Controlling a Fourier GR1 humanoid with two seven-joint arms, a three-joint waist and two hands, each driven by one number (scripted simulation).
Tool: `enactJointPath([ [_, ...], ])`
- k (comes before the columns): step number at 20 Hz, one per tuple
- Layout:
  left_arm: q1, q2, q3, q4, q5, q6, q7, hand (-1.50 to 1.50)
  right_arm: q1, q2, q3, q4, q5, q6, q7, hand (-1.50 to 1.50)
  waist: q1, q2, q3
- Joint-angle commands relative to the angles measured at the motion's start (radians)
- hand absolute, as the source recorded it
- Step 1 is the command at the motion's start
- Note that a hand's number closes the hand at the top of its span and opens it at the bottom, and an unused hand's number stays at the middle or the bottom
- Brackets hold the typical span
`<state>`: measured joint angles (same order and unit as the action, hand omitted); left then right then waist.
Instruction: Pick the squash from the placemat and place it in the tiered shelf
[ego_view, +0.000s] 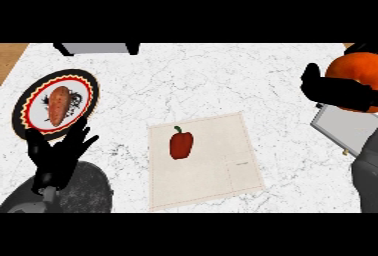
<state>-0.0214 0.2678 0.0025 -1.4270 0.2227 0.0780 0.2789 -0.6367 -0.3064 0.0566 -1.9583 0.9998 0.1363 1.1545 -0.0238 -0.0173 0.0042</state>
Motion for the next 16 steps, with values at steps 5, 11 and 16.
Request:
enactJointPath([
  [5, -0.018, -0.012, 0.003, 0.076, -0.008, 0.003, 0.019, 0.0, -0.219, -0.134, -0.233, -0.001, -0.08, 0.273, 0.164, 1.5, 0.002, 0.01, -0.007],
  [11, -0.005, -0.005, 0.01, 0.083, -0.001, -0.031, -0.009, 0.0, -0.279, -0.254, -0.389, 0.132, -0.137, 0.297, 0.051, 1.5, 0.012, 0.015, -0.006],
  [16, -0.006, -0.028, -0.011, 0.028, -0.017, 0.0, 0.029, 0.0, -0.381, -0.387, -0.479, 0.277, -0.182, 0.369, -0.025, 1.5, 0.021, 0.014, -0.005],
])
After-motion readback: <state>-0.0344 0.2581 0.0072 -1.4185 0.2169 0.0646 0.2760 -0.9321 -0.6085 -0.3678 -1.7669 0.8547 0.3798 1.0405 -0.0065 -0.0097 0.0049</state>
